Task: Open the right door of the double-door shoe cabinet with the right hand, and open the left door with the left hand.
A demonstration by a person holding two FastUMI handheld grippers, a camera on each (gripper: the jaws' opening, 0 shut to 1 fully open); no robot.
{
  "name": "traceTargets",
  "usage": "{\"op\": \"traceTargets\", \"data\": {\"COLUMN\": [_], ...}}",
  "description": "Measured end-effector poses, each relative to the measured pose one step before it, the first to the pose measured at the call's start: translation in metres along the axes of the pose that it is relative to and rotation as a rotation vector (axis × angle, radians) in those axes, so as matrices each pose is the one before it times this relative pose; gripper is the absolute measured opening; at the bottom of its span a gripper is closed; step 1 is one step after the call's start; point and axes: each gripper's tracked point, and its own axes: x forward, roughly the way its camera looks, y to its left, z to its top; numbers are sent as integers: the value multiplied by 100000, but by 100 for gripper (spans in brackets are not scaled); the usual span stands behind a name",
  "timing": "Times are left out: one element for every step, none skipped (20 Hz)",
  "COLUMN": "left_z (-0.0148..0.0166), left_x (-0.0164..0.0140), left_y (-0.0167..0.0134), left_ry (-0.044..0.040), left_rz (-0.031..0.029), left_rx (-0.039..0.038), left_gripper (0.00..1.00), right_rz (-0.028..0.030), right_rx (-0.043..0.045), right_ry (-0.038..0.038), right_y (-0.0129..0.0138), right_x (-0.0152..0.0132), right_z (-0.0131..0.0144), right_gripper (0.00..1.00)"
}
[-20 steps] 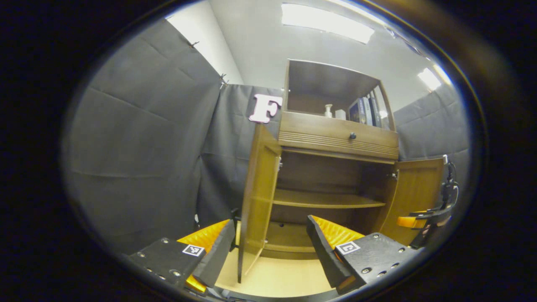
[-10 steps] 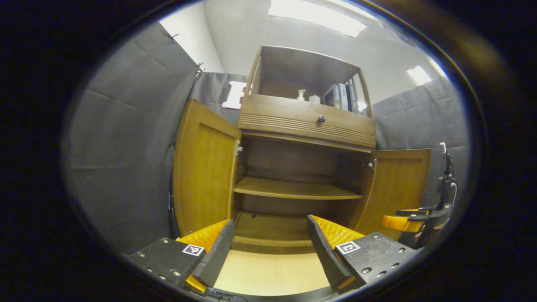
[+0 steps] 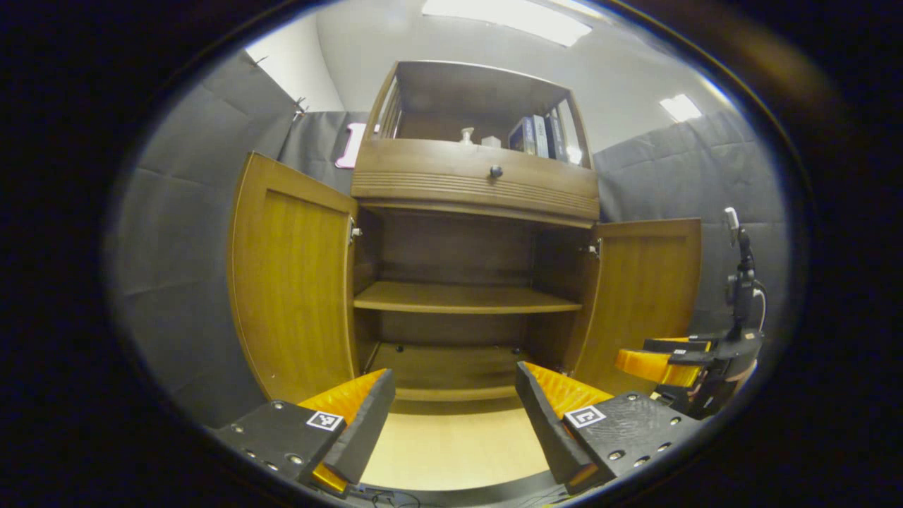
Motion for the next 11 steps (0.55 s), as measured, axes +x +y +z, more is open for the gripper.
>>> {"op": "traceTargets", "data": {"left_z": [-81, 136, 214, 44, 99, -275, 1, 303, 173, -1, 6], "left_x": [-109, -81, -102, -310, -79, 106, -43, 177, -278, -431, -325], "left_y": [-47, 245, 183, 134, 73, -58, -23, 376, 580, 512, 673], "left_ry": [108, -335, -702, -750, -231, 508, -260, -1240, -1238, -1004, -677], "left_rz": [-239, 358, 222, -66, -940, -2077, -1900, -1091, 28, 1153, 1087], "left_rx": [950, 906, 754, 248, -790, -1848, -2048, -1166, -191, 551, 869], "left_gripper": [100, 100, 100, 100, 100, 100, 100, 100, 100, 100, 100], "right_rz": [-38, -77, 11, 209, 201, -129, 148, 603, 428, -7, -477], "right_rx": [-558, -421, -188, -368, -1151, -1846, -1530, -677, -313, -622, -893], "right_ry": [360, 350, 234, 484, 934, 1092, 1015, 1205, 1089, 900, 1191], "right_y": [185, 191, 255, 279, 372, 274, 259, 390, 398, 367, 299], "right_x": [-36, 69, 1, 11, 9, -43, -85, -70, 18, -40, -49], "right_z": [-159, -51, -62, -74, -250, -335, -417, -364, -264, -165, -209], "right_gripper": [93, 93, 93, 93, 93, 93, 93, 93, 93, 93, 93]}}
